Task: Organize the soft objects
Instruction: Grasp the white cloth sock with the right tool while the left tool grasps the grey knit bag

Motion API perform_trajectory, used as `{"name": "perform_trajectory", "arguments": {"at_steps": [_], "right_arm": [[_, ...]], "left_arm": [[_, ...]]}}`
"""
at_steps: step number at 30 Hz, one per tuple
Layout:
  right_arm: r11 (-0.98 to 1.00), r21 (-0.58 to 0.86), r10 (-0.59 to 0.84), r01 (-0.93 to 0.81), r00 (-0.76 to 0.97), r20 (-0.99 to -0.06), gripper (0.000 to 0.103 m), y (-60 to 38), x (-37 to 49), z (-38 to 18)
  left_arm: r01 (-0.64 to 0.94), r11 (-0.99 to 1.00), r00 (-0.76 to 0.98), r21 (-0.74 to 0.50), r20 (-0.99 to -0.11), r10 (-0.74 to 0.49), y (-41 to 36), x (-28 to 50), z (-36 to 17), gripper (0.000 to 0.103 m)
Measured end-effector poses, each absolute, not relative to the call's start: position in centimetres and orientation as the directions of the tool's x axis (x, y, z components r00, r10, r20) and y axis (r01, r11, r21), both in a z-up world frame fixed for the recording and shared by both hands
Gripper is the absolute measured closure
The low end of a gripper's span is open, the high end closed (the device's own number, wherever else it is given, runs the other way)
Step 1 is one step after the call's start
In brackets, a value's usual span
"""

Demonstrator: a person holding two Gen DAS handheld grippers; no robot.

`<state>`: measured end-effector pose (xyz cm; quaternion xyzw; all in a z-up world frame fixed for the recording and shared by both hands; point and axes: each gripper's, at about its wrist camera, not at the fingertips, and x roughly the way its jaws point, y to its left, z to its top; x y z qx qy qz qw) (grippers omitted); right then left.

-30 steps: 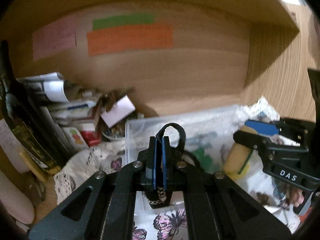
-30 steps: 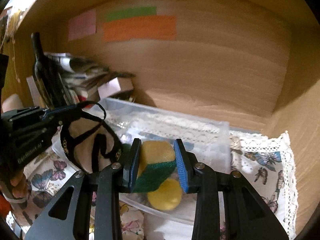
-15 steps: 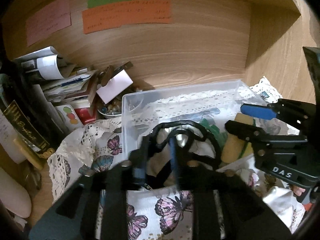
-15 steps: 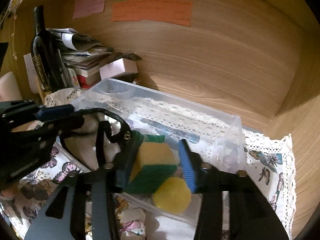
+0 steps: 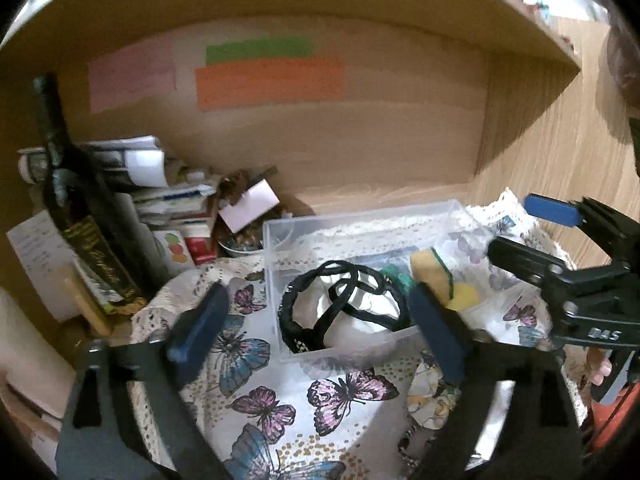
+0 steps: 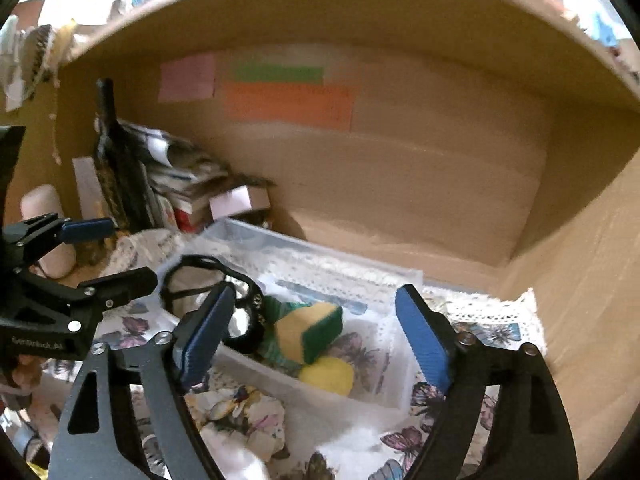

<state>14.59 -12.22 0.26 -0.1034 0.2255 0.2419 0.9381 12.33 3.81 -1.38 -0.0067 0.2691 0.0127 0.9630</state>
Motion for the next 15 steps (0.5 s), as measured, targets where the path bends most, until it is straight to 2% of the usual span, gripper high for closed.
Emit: {"name": "perform_trajectory", "arguments": {"at_steps": [3, 7, 15], "right_arm": [[0.857, -0.08, 0.425, -0.509, 0.786, -0.449, 0.016, -12.9, 13.0, 0.7], [0.855, -0.085, 0.426, -0.511, 0.787, -0.445, 0.016, -13.4, 11.3, 0.3], [0.847, -0.065, 0.424, -0.527, 0.745, -0.516, 0.016, -13.4, 8.9, -3.2]], "left_arm": [[-0.029, 1.0, 0.868, -0.004, -0.495, 0.023, 3.7, 10.8, -0.9, 0.001], [-0.009, 1.0, 0.862, 0.0, -0.506, 0.008, 3.4, 9.5, -1.4, 0.0], [0.031, 0.999, 0.826, 0.032, -0.564, -0.008, 2.1, 7.2, -4.5, 0.0]]}}
